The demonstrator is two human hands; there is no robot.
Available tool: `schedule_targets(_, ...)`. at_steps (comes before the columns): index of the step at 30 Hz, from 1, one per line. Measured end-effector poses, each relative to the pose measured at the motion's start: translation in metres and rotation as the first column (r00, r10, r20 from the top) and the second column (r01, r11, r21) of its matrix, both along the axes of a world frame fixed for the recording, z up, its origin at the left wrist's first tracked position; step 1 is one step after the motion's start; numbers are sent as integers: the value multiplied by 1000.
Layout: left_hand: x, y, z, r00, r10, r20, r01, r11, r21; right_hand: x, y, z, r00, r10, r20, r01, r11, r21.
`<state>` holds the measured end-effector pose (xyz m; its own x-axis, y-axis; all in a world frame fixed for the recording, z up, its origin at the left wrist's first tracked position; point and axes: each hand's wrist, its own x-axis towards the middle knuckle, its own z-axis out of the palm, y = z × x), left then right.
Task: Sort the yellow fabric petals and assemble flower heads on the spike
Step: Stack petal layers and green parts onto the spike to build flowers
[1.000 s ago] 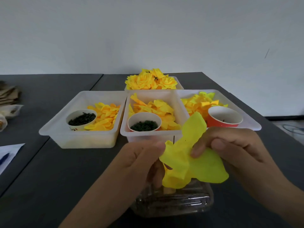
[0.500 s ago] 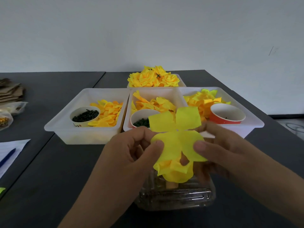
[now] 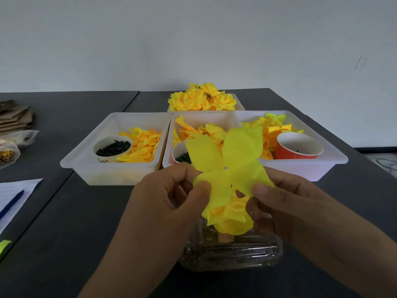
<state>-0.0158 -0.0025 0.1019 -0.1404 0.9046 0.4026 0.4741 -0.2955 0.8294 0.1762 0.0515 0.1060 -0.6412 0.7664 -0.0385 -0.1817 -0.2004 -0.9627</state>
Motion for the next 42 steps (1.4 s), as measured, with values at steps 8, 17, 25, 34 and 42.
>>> schedule_targets(8,6,2,0,998,8,-60,-7,1000,24,-6,2,-1,986,-145,83,144,989,24)
schedule_targets(17,22,7,5,941,-129,314,149,988,-43,-5,-5,-8,992,-77,95,63,988,139)
schedule_targets(25,27,5,13,842,-180,508,224,974,-26,3,-12,-1,998,-64,-13,66,985,160)
schedule_targets(34,25,0,13,800,-196,567,245,969,-10,9,-10,1,993,-118,12,111,957,268)
schedule_targets(42,20,1,14,767,-206,608,283,959,-31,13,-5,4,935,-353,40,195,604,773)
